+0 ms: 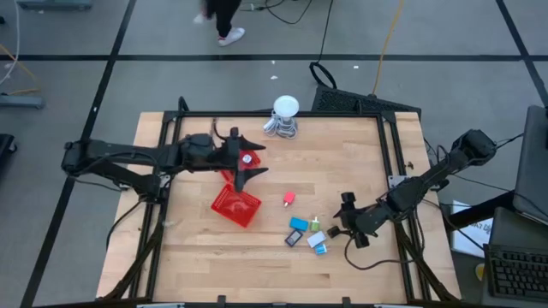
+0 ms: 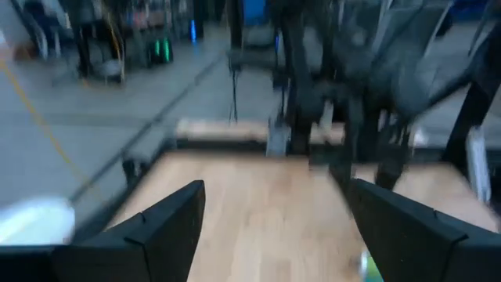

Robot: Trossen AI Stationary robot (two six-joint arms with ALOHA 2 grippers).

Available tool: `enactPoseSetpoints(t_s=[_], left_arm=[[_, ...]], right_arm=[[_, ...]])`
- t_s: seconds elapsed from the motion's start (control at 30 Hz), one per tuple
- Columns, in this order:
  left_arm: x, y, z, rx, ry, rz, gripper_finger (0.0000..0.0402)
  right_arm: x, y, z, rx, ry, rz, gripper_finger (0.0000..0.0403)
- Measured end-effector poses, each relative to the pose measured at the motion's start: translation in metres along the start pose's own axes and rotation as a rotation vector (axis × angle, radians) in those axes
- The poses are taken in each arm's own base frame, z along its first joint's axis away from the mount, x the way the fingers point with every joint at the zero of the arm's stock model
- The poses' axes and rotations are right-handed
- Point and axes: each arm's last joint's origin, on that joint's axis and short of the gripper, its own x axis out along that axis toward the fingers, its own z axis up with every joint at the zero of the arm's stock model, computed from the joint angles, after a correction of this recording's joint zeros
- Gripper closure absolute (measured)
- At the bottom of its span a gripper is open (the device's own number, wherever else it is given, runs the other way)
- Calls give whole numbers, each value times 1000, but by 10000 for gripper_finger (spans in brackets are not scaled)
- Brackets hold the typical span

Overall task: Pick & Place Office items
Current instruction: Put the black charger adapter into the top red basket

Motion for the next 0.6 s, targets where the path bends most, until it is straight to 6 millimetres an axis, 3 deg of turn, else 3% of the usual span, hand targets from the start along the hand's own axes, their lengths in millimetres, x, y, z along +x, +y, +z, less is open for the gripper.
enactPoseSetpoints(t_s=[0.37, 0.6], left_arm=[[5, 5, -3, 3, -5, -91, 73], [4, 5, -2, 0, -10, -91, 90]], right_arm=[[35, 11, -5, -29, 55, 95, 175], [37, 12, -4, -62, 35, 95, 181]])
